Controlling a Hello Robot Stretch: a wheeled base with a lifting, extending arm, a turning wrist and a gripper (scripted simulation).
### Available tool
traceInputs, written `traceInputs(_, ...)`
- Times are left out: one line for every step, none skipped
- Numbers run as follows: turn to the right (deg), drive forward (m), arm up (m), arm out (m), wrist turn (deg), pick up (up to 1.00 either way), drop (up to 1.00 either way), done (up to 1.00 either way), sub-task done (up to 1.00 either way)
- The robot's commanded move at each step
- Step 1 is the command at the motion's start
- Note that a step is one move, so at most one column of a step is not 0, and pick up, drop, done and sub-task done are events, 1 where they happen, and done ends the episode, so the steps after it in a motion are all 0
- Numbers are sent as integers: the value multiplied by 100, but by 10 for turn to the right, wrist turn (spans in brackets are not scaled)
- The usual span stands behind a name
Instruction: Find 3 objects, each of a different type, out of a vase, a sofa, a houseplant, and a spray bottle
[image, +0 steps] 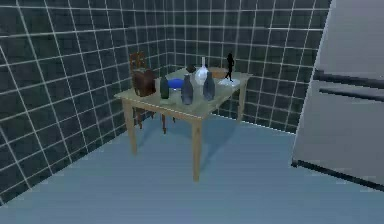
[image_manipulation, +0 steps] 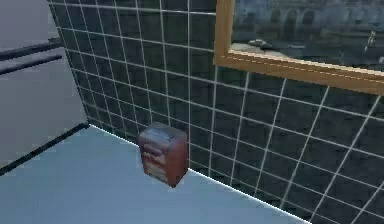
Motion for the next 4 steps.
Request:
traceInputs(300, 0, 0, 0, 0, 0, 0, 0, 0)
traceInputs(0, 100, 0, 0, 0, 0, 0, 0, 0)
traceInputs(0, 35, 0, 0, 0, 0, 0, 0, 0)
traceInputs(-450, 0, 0, 0, 0, 0, 0, 0, 0)
